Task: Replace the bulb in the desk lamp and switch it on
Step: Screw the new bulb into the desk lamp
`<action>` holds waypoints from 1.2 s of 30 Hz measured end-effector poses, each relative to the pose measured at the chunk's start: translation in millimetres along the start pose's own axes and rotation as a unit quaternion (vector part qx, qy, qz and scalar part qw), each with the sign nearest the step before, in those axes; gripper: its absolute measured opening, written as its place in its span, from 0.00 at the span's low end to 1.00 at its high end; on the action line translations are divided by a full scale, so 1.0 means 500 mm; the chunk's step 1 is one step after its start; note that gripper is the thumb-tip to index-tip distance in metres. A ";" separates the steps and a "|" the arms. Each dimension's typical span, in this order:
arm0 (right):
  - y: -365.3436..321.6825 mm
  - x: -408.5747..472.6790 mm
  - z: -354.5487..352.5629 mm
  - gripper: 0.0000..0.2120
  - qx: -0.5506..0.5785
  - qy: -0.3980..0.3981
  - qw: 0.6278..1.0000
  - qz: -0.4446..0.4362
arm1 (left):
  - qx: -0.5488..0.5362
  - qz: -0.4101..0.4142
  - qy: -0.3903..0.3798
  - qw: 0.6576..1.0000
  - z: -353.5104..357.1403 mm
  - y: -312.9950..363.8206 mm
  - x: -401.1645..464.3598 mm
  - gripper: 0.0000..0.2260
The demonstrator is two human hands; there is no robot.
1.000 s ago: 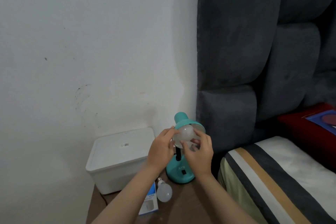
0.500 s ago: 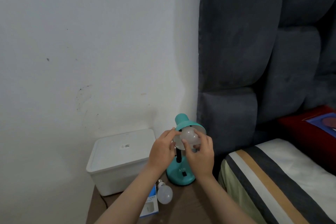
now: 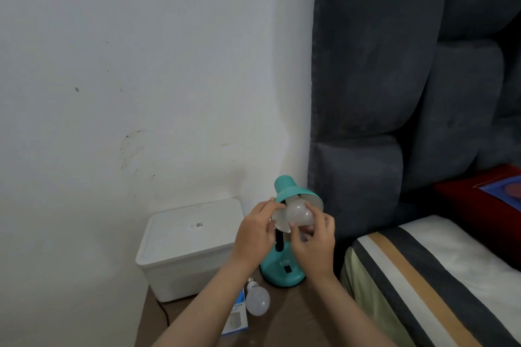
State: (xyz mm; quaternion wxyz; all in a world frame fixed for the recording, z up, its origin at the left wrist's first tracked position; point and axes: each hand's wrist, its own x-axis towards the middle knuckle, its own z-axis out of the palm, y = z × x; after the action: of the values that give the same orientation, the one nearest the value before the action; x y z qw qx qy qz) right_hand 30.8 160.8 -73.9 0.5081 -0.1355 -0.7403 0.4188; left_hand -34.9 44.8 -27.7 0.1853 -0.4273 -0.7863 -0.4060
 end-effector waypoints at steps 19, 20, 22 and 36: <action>-0.008 0.009 0.004 0.23 -0.012 -0.005 0.997 0.072 | -0.011 -0.006 -0.002 1.000 0.000 -0.004 0.002 0.18; -0.011 0.010 0.005 0.23 -0.015 -0.007 0.996 0.090 | -0.012 -0.006 -0.003 1.000 0.000 -0.003 0.002 0.17; -0.015 0.008 0.008 0.24 -0.035 0.000 0.996 0.087 | -0.012 -0.006 -0.002 1.000 0.000 -0.004 0.001 0.17; -0.013 0.006 0.011 0.21 -0.030 0.024 0.998 0.059 | -0.014 -0.011 -0.002 1.000 0.005 -0.009 0.000 0.18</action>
State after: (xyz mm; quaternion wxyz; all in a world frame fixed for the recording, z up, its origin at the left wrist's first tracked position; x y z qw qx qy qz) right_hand 25.9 156.3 -67.9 0.4959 -0.2035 -0.7309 0.4224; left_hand -38.7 45.4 -31.3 0.1731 -0.4221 -0.7858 -0.4176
